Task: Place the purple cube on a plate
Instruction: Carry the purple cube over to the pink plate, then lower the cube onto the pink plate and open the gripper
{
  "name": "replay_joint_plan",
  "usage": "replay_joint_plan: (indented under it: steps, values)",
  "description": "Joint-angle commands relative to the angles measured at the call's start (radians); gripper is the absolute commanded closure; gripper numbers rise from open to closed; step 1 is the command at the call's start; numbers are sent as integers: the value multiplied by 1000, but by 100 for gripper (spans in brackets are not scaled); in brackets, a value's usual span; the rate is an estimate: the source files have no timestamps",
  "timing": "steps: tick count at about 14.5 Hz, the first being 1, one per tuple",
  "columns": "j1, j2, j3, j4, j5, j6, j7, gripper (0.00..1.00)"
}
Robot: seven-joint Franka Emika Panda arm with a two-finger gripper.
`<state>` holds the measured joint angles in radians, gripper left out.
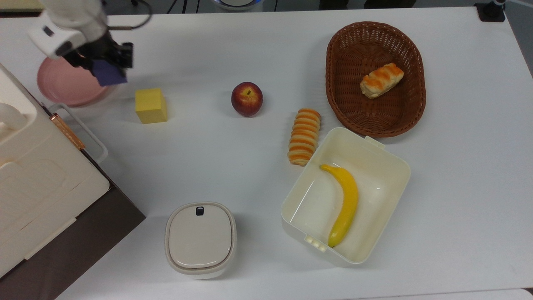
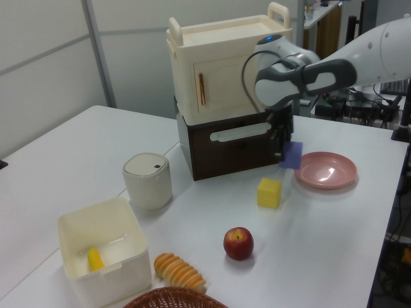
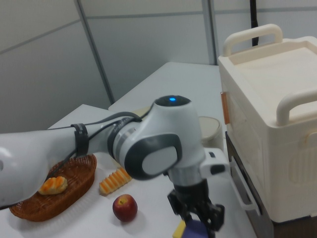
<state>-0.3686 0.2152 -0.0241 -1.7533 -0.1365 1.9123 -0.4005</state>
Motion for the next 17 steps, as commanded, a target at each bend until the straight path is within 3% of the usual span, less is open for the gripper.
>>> replay_joint_plan:
  steps: [1,6,7,9,12,17]
  values:
    - [-104,-49,9,-46,-11,-16,-145,38]
    - [-176,-17,9,-41,-12,-1,-198,30]
    - [-193,-10,9,-40,-14,1,-199,24]
    - [-197,3,9,-40,-14,22,-199,23]
    - [-199,12,7,-37,-15,28,-199,0]
    - [-187,-3,13,-14,-8,7,-182,0]
